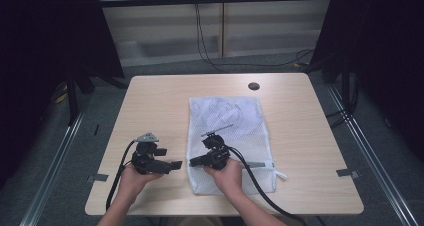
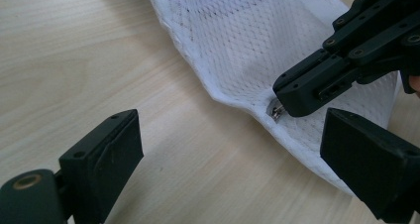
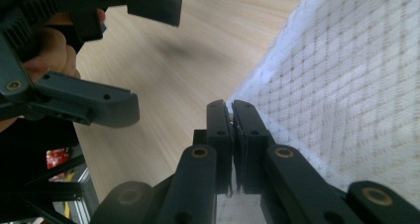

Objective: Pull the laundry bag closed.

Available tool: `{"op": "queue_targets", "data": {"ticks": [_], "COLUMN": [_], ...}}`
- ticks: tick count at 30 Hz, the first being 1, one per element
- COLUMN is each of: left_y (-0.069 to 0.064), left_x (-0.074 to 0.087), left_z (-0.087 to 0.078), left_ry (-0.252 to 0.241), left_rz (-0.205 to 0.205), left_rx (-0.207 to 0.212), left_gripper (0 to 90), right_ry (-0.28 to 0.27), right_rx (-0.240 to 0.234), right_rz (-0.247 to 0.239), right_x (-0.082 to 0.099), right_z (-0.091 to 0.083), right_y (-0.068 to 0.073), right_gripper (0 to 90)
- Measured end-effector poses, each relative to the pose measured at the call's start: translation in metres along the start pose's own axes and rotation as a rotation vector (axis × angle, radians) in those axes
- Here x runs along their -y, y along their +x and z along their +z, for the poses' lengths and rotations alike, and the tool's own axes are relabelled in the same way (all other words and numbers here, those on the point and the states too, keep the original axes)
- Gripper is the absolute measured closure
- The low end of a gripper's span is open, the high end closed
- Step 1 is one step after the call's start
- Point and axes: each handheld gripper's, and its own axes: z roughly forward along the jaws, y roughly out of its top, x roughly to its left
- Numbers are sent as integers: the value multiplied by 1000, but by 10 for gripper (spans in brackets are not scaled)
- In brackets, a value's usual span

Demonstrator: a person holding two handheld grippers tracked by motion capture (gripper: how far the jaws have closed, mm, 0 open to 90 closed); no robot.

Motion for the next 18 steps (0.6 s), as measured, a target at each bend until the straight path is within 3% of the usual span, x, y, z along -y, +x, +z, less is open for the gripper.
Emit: {"op": "queue_targets", "data": {"ticks": [7,12,14,18], "left_y": [-7,-13,-16,-20], "left_x": [-1,-2,-2,-3], "left_z": [9,15,19,25], "left_ry": [18,33,50,74], "left_rz": [-46,-45,-64,-50], "left_rx": [83,128,139,169], "left_gripper": [119,144,150,200], "right_ry": [-25,-38,-41,-48], "right_rx": [-13,-17,-16,-22], "right_rz": [5,12,7,14], "right_x": [-2,-3,-3,-4], "right_z": [-6,-9,-10,-11], "right_y": [0,-1,-1,0], "right_gripper": [869,869,869,869]}}
